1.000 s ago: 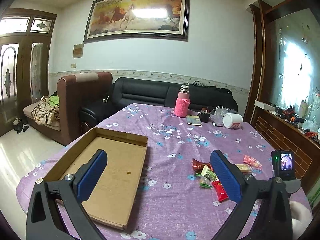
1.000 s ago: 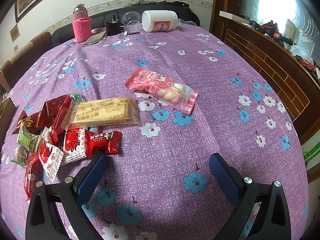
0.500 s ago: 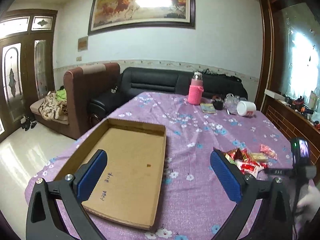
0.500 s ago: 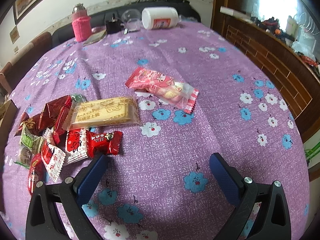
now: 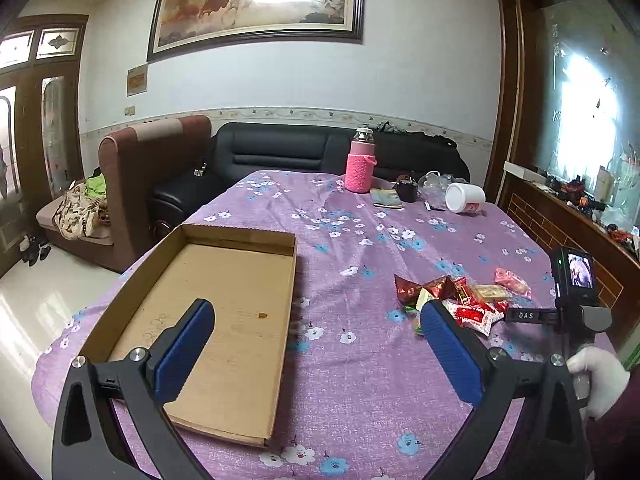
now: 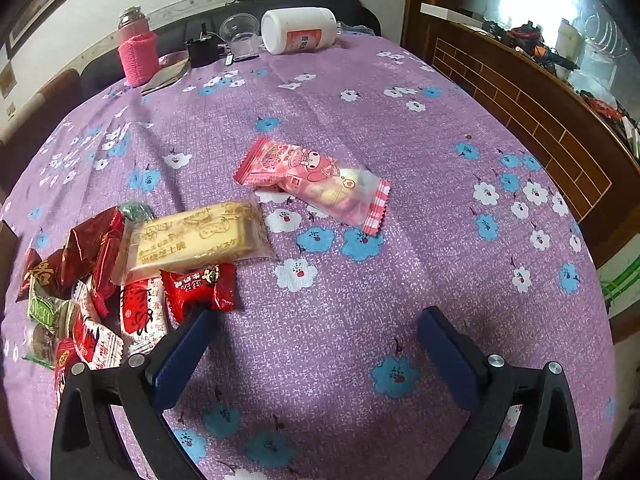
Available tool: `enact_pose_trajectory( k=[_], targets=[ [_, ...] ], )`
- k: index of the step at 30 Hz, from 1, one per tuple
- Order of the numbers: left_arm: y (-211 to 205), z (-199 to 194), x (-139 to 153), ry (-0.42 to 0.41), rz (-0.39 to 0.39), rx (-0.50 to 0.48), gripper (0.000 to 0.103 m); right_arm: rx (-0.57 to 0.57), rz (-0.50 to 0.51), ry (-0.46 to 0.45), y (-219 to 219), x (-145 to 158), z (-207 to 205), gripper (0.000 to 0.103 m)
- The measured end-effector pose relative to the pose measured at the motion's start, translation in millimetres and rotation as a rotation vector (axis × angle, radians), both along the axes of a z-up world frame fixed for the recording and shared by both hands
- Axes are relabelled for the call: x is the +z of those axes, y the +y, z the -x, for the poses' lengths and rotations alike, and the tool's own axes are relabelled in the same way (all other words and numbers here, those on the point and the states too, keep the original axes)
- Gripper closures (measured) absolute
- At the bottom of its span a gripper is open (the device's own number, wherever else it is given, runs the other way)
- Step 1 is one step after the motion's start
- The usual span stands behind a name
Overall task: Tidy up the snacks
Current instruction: 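Move both tools toward the snack pile, then grasp the clear nut bag with left tool while right tool grasps red candy packet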
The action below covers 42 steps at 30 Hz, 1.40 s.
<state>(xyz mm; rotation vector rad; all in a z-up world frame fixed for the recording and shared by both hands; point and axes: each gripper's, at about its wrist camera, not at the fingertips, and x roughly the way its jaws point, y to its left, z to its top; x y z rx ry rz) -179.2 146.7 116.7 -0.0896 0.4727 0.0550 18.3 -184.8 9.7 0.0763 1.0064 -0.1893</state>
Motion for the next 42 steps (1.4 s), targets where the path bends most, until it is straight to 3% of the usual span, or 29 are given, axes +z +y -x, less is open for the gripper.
enact_pose_trajectory(
  k=[3,6,8,11,14,15,16,18,23,26,29,33,37,38,41,42],
  targets=[
    [4.5,14.7,9.4,-0.088,-0.037,0.054,0.000,-0.034,-0.005,-0.075,-10.5,20.1,20.6,0.020],
    [6.6,30.8,20.1,-0.198,-0.067,0.083,0.000,0.020,-0.067,-0.305,-9.7,59.0,70.3,0.019],
    [8.0,22.8,21.4,-0.172,-0.039,0.049,0.000,0.078,-0.136,-0.417,-4.2,74.3,94.3,0.010],
    [10.3,1.8,12.5,-0.052,0.019,0.002,0.000,0.210,-0.243,-0.356,12.9,78.6,92.3,0.007],
    [11.9,-3.4,2.0,-0.006,0.044,-0.025,0.000,0.344,-0.261,-0.280,51.3,74.1,90.0,0.007],
    [13.2,-3.5,1.0,0.000,0.041,-0.027,0.000,0.378,-0.260,-0.252,63.7,70.4,88.1,0.011],
    [14.1,-2.7,0.0,0.002,0.041,-0.029,0.000,0.409,-0.253,-0.225,76.8,65.3,86.5,0.026],
    [20.6,-1.5,1.3,0.004,0.052,-0.037,0.000,0.456,-0.224,-0.153,101.7,50.6,79.6,0.041],
    [31.6,-10.1,3.0,0.041,0.125,-0.089,0.003,0.475,-0.224,-0.076,124.2,22.1,61.8,0.052],
    [34.1,-21.0,-1.0,0.092,0.192,-0.139,0.008,0.472,-0.230,-0.038,128.1,11.6,52.7,0.077],
    [26.1,-37.0,-8.4,0.156,0.230,-0.192,0.012,0.462,-0.265,-0.034,123.0,7.5,46.1,0.082],
    [-4.4,-62.0,-23.9,0.237,0.186,-0.240,0.012,0.437,-0.275,-0.073,106.7,10.8,53.5,0.083],
    [-42.0,-91.3,-44.1,0.277,0.112,-0.291,0.012,0.422,-0.361,-0.106,85.6,7.3,57.4,0.083],
    [-52.0,-101.0,-51.0,0.287,0.090,-0.309,0.017,0.414,-0.386,-0.115,80.5,6.1,57.9,0.083],
    [-76.3,-128.3,-70.0,0.349,0.026,-0.348,0.050,0.404,-0.416,-0.128,75.4,6.9,57.2,0.083],
    [-81.4,-134.0,-74.3,0.361,0.011,-0.354,0.051,0.406,-0.420,-0.126,75.9,6.4,56.8,0.083]
  ],
)
